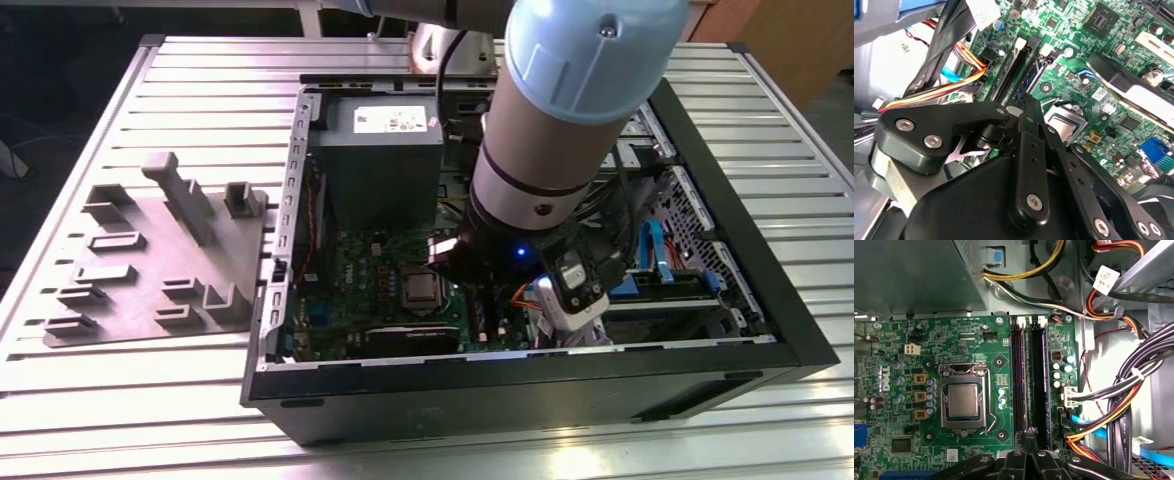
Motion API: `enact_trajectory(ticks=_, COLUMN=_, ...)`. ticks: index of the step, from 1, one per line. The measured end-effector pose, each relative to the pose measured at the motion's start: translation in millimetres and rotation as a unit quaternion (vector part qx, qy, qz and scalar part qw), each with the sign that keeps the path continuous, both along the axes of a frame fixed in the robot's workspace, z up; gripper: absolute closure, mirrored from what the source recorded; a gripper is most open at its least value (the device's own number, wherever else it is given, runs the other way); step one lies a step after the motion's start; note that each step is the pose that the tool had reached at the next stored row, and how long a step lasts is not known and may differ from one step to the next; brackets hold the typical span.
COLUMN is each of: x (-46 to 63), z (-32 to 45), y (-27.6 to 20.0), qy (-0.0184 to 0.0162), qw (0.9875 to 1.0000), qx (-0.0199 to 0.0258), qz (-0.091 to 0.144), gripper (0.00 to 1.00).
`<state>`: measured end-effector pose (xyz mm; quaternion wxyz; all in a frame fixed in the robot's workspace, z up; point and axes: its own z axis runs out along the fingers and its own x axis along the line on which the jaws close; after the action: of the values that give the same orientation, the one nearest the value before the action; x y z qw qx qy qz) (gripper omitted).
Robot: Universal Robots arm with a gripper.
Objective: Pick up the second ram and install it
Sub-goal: 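Press down the second ram until it locks into place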
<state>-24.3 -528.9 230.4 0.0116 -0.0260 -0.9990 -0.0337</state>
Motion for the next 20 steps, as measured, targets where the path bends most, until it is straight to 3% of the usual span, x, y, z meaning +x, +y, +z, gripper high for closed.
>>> enact_trajectory(ticks=20, x=0.0, z=-9.2, y=-0.3, qy=0.0001, qw=1.0, qx=-0.0015, qz=0.0, gripper=0.9)
